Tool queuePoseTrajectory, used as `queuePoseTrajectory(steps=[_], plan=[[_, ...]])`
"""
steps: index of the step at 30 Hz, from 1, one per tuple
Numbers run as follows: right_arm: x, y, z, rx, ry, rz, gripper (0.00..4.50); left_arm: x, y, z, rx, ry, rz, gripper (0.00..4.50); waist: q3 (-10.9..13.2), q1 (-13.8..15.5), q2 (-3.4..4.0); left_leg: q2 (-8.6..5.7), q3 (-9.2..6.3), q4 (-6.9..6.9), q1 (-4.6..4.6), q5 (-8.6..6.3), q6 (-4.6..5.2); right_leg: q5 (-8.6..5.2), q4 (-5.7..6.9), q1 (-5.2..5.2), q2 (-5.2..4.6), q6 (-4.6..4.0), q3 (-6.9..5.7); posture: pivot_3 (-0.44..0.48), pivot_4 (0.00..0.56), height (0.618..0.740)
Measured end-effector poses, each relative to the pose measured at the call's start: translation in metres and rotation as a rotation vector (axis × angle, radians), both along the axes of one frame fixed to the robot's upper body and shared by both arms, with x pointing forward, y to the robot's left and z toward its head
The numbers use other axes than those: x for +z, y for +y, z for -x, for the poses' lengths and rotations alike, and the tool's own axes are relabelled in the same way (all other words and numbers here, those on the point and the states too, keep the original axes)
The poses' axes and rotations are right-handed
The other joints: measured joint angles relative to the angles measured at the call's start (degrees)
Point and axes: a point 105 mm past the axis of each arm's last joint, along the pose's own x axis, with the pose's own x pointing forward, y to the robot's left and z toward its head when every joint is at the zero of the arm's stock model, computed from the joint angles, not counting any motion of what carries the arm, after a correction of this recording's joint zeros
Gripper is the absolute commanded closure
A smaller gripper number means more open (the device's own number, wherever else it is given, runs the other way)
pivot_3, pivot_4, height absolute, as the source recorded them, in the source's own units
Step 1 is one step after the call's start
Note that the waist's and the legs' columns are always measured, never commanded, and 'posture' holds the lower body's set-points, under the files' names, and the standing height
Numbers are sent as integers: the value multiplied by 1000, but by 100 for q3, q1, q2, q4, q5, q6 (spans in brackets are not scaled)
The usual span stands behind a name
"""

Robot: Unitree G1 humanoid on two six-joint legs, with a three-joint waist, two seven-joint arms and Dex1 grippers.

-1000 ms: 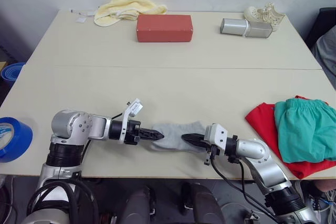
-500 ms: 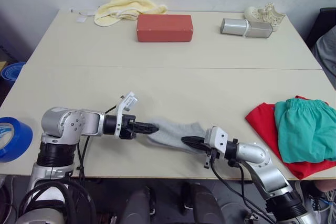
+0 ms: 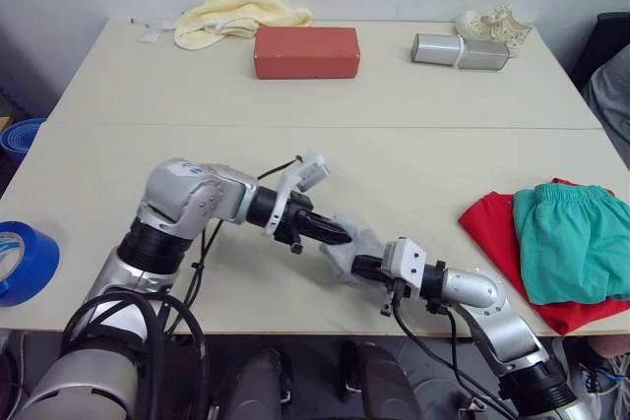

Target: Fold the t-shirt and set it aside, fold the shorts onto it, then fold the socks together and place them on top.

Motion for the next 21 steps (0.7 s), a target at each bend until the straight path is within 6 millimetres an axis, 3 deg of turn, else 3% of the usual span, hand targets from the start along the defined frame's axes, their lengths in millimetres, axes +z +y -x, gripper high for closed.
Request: queuePoseTrajectory(steps=[4, 15, 18, 21], plan=[[2, -7, 5, -28, -1, 20, 4500, -6, -12, 2, -47, 3, 17, 4485, 0, 10, 0, -2, -1, 2, -4, 4, 7, 0, -1, 0, -1, 1, 0, 0, 150, 740], [1, -25, 18, -120, 30, 22, 4500, -5, -30, 0, -150, -131, 114, 1070, 1, 28, 0, -2, -4, 4, -6, 5, 10, -1, -2, 0, -2, 1, -2, 0, 150, 740], [5, -43, 29, -174, 41, 44, 4500, -7, -28, 0, -189, -188, 149, 61, 2, 38, 2, -2, -5, 2, -7, 5, 10, -1, -4, -1, -2, 1, -3, 0, 150, 740], [10, -61, 35, -238, 46, 54, 4500, -11, -27, 1, -221, -202, 172, 25, 3, 74, 0, -2, -4, 6, -8, 6, 14, 0, -5, 0, -2, 2, -4, 0, 150, 740]])
